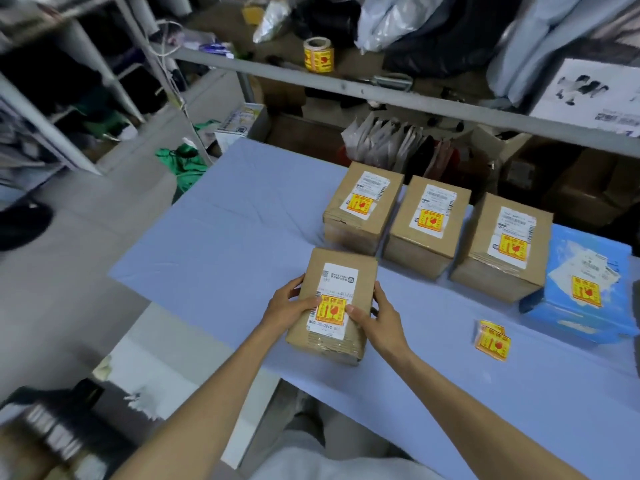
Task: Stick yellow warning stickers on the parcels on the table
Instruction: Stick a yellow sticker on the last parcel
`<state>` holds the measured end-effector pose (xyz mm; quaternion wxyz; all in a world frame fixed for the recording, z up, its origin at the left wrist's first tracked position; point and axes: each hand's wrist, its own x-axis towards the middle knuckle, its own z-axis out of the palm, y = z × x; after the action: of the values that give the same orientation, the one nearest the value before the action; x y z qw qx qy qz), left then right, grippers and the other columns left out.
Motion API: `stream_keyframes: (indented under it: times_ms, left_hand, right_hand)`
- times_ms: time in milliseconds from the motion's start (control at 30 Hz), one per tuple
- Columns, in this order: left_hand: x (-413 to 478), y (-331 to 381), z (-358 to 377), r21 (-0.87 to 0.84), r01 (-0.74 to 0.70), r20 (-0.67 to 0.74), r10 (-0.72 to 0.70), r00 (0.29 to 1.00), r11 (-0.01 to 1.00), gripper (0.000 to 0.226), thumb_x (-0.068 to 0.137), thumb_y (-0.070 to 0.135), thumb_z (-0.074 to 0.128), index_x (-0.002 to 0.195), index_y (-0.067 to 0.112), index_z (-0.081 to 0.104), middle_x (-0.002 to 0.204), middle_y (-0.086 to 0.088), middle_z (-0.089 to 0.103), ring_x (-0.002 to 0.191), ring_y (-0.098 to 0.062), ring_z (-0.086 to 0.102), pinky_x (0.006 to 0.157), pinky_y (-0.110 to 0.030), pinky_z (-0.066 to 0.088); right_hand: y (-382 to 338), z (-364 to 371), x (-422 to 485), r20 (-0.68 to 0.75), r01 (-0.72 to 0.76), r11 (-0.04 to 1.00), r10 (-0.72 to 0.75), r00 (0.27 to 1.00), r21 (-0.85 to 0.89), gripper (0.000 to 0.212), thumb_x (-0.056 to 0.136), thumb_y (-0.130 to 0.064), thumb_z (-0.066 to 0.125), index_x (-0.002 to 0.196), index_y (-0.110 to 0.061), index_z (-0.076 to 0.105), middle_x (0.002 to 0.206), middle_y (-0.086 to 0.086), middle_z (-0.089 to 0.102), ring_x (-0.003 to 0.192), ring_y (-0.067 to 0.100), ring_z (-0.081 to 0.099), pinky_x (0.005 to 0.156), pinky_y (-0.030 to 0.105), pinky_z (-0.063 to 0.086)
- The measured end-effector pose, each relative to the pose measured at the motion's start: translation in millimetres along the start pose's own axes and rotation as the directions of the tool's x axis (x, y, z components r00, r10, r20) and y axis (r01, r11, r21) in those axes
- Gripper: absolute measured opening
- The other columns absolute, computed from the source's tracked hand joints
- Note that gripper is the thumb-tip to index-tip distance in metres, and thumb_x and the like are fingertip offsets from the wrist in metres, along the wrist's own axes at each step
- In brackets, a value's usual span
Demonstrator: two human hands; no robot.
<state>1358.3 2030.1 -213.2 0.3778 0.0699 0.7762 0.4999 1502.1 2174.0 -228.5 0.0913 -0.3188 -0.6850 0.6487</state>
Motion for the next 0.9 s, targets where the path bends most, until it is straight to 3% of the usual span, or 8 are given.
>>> stream_keyframes:
  times_ms: [233,433,667,767,900]
  left_hand:
    - [22,-3,-82,-0.030,0.016,-0.121,-0.019,0.992,0.999,0.061,0.080,0.026,0.075,0.136,0.026,0.051,0.128,-0.004,0.062,0.111,-0.023,0.063,0.099,-0.047,0.048]
    - [56,9,-127,0.010,0.010,-0.167,-0.009,0.986,1.000,0.058,0.083,0.030,0.072,0.136,0.028,0.050,0.131,-0.001,0.060,0.112,-0.019,0.062,0.098,-0.043,0.050]
    - [122,52,-156,0.081,-0.054,-0.163,0.066,0.984,0.995,0.054,0.084,0.034,0.069,0.135,0.030,0.051,0.132,0.004,0.060,0.113,-0.014,0.059,0.092,-0.031,0.048]
    - [153,75,-158,0.096,-0.088,-0.135,0.101,0.986,0.991,0.053,0.085,0.033,0.069,0.135,0.029,0.051,0.132,0.003,0.060,0.110,-0.014,0.059,0.087,-0.026,0.046]
    - [190,104,-154,0.120,-0.131,-0.080,0.141,0.987,0.984,0.055,0.085,0.034,0.069,0.136,0.030,0.049,0.133,0.003,0.058,0.105,-0.010,0.057,0.075,-0.018,0.046]
  right_hand:
    - [-30,80,46,0.073,0.009,0.998,-0.005,0.997,-0.058,0.057,0.084,-0.029,0.072,0.133,-0.035,0.044,0.112,-0.019,0.063,0.093,0.000,0.065,0.075,0.021,0.055]
    - [-54,122,89,0.072,-0.014,0.996,0.020,0.997,-0.089,0.061,0.083,-0.025,0.072,0.137,-0.028,0.042,0.107,-0.020,0.061,0.091,0.005,0.065,0.076,0.028,0.057]
    - [-95,143,149,-0.037,-0.027,0.994,0.023,0.999,-0.105,0.055,0.083,-0.024,0.071,0.130,-0.015,0.044,0.104,-0.016,0.063,0.081,-0.006,0.064,0.060,0.012,0.051]
    - [-111,142,174,-0.086,0.009,0.987,-0.023,0.996,-0.159,0.050,0.086,-0.027,0.068,0.130,-0.017,0.046,0.115,-0.004,0.067,0.094,0.013,0.068,0.073,0.028,0.057]
    - [-131,133,205,-0.158,-0.002,0.977,-0.032,0.987,-0.214,0.051,0.087,-0.024,0.067,0.131,-0.014,0.045,0.122,0.001,0.065,0.104,0.021,0.065,0.085,0.041,0.056]
